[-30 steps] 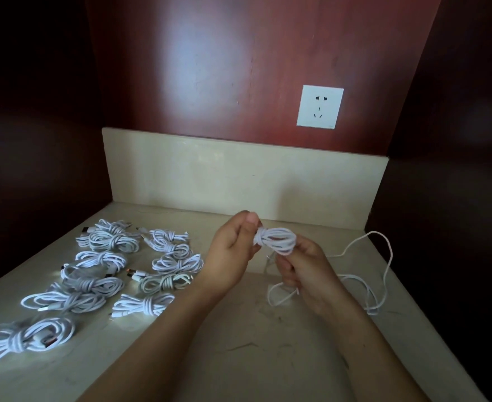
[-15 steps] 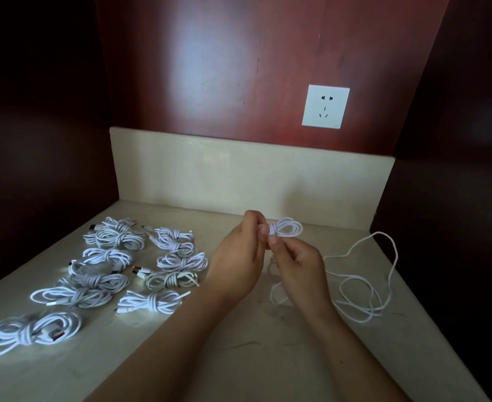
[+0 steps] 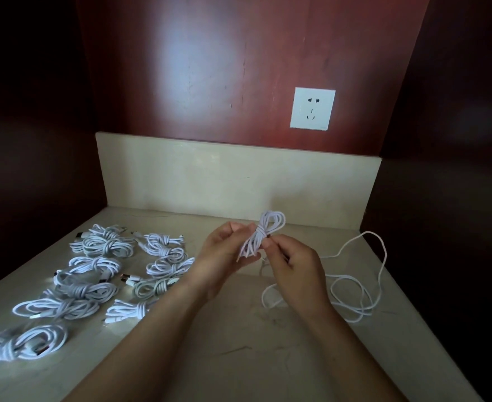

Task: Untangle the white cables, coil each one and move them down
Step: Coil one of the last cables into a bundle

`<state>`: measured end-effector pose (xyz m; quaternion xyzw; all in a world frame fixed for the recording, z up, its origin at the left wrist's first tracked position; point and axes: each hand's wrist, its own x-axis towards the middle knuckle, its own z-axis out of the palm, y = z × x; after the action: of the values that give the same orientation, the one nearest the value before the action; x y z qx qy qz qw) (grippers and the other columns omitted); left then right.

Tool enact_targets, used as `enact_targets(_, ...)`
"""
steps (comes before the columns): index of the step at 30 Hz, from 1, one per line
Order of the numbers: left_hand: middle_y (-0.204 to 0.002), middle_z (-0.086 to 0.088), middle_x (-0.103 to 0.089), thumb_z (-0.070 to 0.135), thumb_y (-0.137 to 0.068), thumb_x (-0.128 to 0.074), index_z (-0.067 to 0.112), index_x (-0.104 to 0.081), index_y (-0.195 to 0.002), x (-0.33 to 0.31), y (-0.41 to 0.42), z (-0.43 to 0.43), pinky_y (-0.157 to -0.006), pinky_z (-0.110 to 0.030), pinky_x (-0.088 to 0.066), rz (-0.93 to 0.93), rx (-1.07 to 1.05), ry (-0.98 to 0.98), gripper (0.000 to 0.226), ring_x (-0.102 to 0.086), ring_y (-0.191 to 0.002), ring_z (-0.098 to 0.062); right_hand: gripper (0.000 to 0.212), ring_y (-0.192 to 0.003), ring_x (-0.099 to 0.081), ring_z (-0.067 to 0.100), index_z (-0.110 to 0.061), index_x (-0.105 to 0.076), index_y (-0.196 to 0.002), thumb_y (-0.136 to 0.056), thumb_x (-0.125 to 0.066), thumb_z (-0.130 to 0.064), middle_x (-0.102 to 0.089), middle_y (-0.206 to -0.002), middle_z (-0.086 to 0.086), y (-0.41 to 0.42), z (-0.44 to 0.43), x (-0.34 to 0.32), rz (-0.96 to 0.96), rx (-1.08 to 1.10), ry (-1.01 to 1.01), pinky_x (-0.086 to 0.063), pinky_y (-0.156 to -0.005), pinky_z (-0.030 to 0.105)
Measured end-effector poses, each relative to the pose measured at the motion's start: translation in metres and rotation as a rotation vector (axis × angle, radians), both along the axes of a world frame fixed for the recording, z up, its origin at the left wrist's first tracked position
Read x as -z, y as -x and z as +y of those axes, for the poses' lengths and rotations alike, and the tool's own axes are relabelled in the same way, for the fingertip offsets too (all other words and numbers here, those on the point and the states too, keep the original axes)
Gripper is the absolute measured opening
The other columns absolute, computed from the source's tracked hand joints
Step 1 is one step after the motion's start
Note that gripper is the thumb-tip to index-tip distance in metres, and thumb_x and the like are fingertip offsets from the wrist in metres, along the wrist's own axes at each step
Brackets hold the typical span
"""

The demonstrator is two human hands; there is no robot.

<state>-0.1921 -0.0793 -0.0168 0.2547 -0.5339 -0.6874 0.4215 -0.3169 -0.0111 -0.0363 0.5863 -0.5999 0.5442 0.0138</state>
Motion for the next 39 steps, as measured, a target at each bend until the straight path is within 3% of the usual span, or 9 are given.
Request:
enact_targets(2, -0.113, -0.016, -0.067, 0.035, -0.09, -0.064, 0.001, -0.061, -0.12, -0.002, -0.005, -0.003, -0.101, -0.042, -0.05, 0.004, 0.223, -0.167, 0.046, -0.063, -0.111, -0.026, 0.037, -0.067, -0.06, 0.006, -0.021, -0.068, -0.084, -0.091, -0.045, -0.049, -0.065, -0.071, -0.01, 0.0, 0.001, -0.001, -0.029, -0.036, 0.001, -0.051, -0.065, 0.038)
enact_targets(6, -0.117, -0.011, -0.067, 0.038, -0.091, -0.054, 0.008, -0.063, -0.122, -0.008, -0.006, 0.003, -0.088, -0.035, -0.055, 0.036, 0.43, -0.238, 0.044, -0.064, -0.109, -0.022, 0.03, -0.078, -0.068, 0.008, -0.024, -0.073, -0.091, -0.091, -0.05, -0.044, -0.072, -0.082, -0.011, 0.0, 0.0, -0.002, -0.113, -0.144, -0.057, -0.055, -0.074, 0.041)
enact_targets(10, -0.117, -0.006, -0.069, 0.027, -0.085, -0.054, 0.009, -0.067, -0.113, -0.006, -0.006, 0.001, -0.09, -0.03, -0.055, 0.081, 0.365, -0.218, 0.036, -0.064, -0.105, -0.016, 0.031, -0.065, -0.062, 0.009, -0.022, -0.071, -0.077, -0.09, -0.053, -0.044, -0.067, -0.067, -0.01, 0.005, -0.004, -0.002, -0.127, -0.155, -0.123, -0.051, -0.066, 0.039)
enact_targets(14, -0.12, -0.011, -0.069, 0.018, -0.082, -0.06, 0.01, -0.073, -0.106, -0.002, -0.004, 0.001, -0.092, -0.031, -0.054, 0.096, 0.287, -0.135, 0.029, -0.068, -0.1, -0.016, 0.033, -0.05, -0.044, 0.003, -0.017, -0.063, -0.063, -0.096, -0.061, -0.02, -0.05, -0.049, -0.014, 0.015, -0.005, 0.002, -0.165, -0.122, -0.136, -0.037, -0.057, 0.032)
enact_targets(27, -0.111, -0.011, -0.072, 0.014, -0.094, -0.057, 0.008, -0.074, -0.106, 0.005, 0.005, 0.008, -0.086, -0.03, -0.053, -0.012, 0.179, -0.077, 0.021, -0.066, -0.09, -0.018, 0.046, -0.049, -0.04, 0.005, -0.01, -0.06, -0.059, -0.089, -0.063, -0.044, -0.047, -0.046, -0.007, 0.016, -0.012, 0.011, -0.224, 0.0, -0.202, -0.037, -0.055, 0.036)
enact_targets(31, -0.091, -0.004, -0.071, 0.022, -0.096, -0.057, 0.015, -0.076, -0.103, 0.008, 0.008, 0.01, -0.085, -0.03, -0.047, -0.139, 0.129, -0.014, 0.021, -0.062, -0.082, -0.015, 0.044, -0.05, -0.046, 0.007, -0.009, -0.065, -0.063, -0.086, -0.059, -0.047, -0.055, -0.052, 0.001, 0.016, -0.012, 0.014, -0.205, 0.031, -0.233, -0.042, -0.056, 0.037)
enact_targets(34, -0.094, -0.008, -0.069, 0.026, -0.09, -0.062, 0.007, -0.072, -0.109, 0.006, 0.008, 0.011, -0.091, -0.035, -0.048, -0.129, 0.138, -0.024, 0.028, -0.061, -0.086, -0.018, 0.047, -0.053, -0.05, 0.01, -0.008, -0.064, -0.065, -0.087, -0.057, -0.048, -0.056, -0.053, -0.001, 0.014, -0.011, 0.013, -0.211, 0.042, -0.253, -0.043, -0.058, 0.039)
enact_targets(36, -0.093, -0.008, -0.069, 0.019, -0.097, -0.054, 0.006, -0.071, -0.109, 0.005, 0.008, 0.012, -0.082, -0.03, -0.055, -0.138, 0.115, -0.017, 0.025, -0.063, -0.082, -0.016, 0.049, -0.062, -0.061, 0.012, -0.015, -0.066, -0.068, -0.08, -0.047, -0.058, -0.065, -0.063, -0.003, 0.011, -0.011, 0.012, -0.206, 0.038, -0.276, -0.047, -0.064, 0.039)
enact_targets(39, -0.094, -0.008, -0.072, 0.018, -0.102, -0.045, 0.007, -0.069, -0.106, 0.003, 0.007, 0.013, -0.067, -0.026, -0.058, -0.125, 0.07, -0.009, 0.027, -0.068, -0.077, -0.013, 0.026, -0.075, -0.068, 0.011, -0.031, -0.066, -0.081, -0.08, -0.049, -0.051, -0.072, -0.079, -0.007, 0.006, -0.01, 0.014, -0.213, 0.033, -0.265, -0.054, -0.073, 0.039)
